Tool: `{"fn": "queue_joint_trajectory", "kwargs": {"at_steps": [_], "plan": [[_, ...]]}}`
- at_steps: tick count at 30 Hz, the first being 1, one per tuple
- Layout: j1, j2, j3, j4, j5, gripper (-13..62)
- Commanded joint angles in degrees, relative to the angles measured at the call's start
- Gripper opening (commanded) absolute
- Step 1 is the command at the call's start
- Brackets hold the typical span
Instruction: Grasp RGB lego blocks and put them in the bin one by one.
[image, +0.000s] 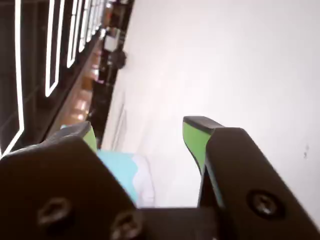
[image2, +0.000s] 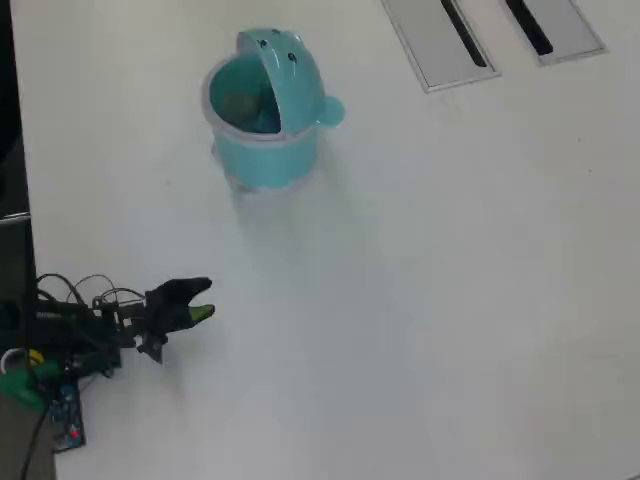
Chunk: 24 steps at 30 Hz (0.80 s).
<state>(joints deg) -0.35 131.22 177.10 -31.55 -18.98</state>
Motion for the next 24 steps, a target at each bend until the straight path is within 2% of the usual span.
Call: {"fn": "queue_joint_trajectory", "kwargs": {"at_steps": [1,3,24], "plan": [[0.6,4.4,4.6,1.7,3.5,32.5],[0.7,4.4,4.6,5.6,3.5,34.7],[0.7,4.5,4.6,34.3,4.8,33.9]]}}
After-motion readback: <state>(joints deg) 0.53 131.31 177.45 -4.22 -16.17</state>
